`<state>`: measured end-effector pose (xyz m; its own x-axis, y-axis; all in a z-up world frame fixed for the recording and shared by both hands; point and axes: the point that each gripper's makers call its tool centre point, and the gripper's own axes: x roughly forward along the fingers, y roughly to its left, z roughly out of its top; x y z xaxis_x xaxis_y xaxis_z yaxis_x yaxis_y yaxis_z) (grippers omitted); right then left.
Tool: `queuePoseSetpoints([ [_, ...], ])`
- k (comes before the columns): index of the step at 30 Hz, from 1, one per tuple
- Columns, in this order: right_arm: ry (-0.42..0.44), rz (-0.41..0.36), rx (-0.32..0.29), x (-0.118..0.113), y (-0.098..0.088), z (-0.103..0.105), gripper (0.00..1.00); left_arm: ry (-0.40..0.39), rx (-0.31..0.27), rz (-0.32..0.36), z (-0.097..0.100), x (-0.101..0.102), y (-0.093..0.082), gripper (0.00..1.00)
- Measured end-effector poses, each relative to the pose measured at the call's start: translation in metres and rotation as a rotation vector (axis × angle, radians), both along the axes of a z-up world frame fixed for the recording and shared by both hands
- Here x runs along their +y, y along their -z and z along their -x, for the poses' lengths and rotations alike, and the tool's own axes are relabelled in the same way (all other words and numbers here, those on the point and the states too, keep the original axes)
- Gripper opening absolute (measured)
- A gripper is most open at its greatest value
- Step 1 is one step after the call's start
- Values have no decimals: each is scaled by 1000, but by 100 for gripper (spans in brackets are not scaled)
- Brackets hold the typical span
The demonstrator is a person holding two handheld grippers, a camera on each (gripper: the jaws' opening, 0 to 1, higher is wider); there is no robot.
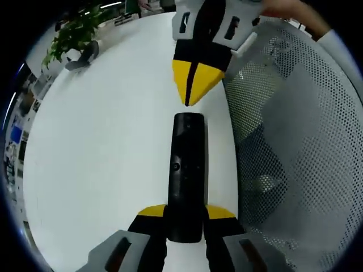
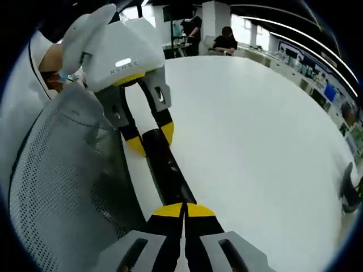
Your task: Press the specified remote control buttons in sequence, fully releasing each button before pressing the next.
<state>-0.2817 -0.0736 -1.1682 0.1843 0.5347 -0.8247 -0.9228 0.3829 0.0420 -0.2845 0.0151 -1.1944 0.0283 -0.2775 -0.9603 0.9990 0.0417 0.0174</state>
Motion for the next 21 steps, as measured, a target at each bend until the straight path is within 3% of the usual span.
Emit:
queuePoseSetpoints([
  [11,-128,92,-1,2,13,4,0,-31,6,22,-1,1,0,24],
  [16,-167,131,-30,3,13,5,0,-26,6,29,0,1,0,24],
  [21,-331,288,-118,3,14,4,0,-29,4,66,0,3,-1,24],
])
